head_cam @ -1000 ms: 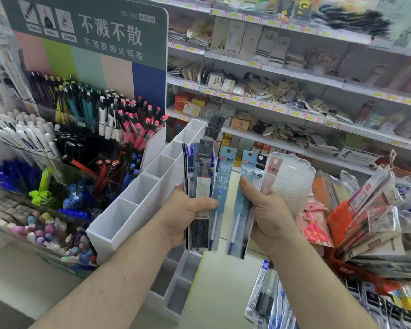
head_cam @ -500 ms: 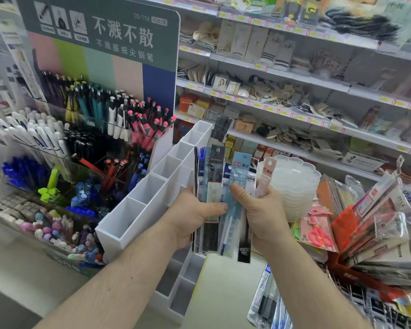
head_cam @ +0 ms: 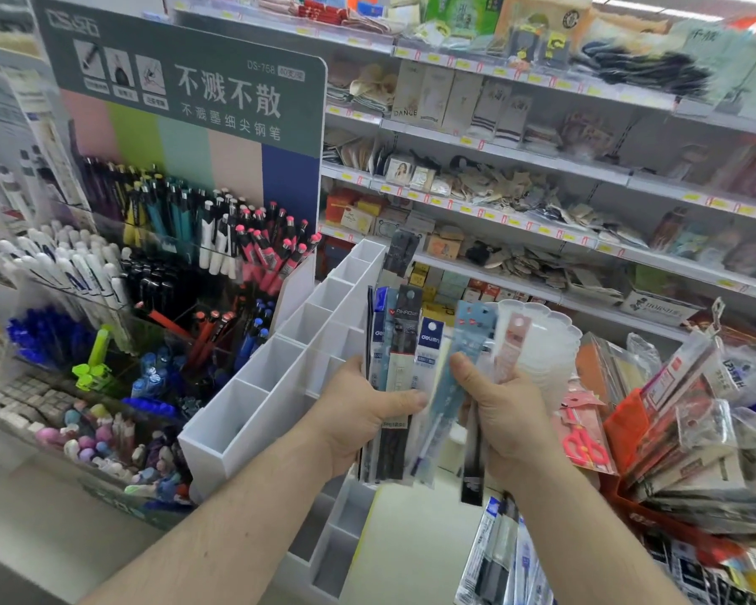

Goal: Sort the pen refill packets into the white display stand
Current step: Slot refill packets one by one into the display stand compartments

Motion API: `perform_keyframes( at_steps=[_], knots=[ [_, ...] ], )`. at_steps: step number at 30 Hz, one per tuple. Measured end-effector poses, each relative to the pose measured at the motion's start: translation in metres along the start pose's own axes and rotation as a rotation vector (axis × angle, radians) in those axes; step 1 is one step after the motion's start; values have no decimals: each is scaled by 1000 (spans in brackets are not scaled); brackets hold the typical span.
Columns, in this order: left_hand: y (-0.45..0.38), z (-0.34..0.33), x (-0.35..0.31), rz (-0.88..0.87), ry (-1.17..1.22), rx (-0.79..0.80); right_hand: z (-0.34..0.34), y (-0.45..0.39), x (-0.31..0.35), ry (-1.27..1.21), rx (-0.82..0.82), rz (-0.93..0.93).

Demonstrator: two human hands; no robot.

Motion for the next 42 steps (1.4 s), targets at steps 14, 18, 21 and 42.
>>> perform_keyframes(
  at_steps=[14, 18, 21, 42],
  knots=[
    [36, 79, -90, -293, -11, -394, -15, -22, 21, -188, -266, 49],
    [38, 102, -85, -268, 143, -434, -41, -28, 16, -175, -222, 60],
    [40, 103, -77, -261, 217, -418, -60, -31, 8, -162, -195, 79],
    [49, 117, -65, -249, 354, -416, -127, -49, 28, -56, 2, 238]
  ],
)
Point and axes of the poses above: each hand's wrist, its own y-axis away from the middle knuckle, its own z-axis out of the back of the hand, x = y × z, the point moved 3 cm from there along -y, towards the middle knuckle, and after that the axes turned 12 degrees about -y, right-handed, at the moved point
